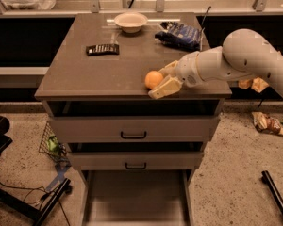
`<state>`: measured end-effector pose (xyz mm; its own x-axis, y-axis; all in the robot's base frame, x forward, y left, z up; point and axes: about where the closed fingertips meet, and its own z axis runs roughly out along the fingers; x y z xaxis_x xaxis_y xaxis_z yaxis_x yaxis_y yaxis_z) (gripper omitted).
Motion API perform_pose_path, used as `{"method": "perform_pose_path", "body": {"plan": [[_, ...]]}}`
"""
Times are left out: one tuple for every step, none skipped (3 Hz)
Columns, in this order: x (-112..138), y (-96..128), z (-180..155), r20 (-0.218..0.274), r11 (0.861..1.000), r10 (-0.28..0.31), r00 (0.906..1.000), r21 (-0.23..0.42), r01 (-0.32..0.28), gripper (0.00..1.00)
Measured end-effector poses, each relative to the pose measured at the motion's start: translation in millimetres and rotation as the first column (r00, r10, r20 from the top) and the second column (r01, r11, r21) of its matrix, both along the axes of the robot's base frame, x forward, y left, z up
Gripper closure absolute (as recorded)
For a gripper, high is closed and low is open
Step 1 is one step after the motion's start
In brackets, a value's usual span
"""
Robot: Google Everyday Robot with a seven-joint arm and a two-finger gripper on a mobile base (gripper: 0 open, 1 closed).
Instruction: Place orange into bottom drawer
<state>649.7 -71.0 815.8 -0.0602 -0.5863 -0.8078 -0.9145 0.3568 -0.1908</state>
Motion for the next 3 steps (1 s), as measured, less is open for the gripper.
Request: {"method": "perform_pose_path", "body": {"plan": [[0.0,0.0,0.4,0.0,1.0,0.0,1.0,0.0,0.0,1.0],[0.0,0.1,0.7,0.0,1.0,0.0,1.0,0.0,0.0,1.0],[0.0,0.2,0.7,0.0,1.0,0.0,1.0,0.0,0.0,0.82]]}}
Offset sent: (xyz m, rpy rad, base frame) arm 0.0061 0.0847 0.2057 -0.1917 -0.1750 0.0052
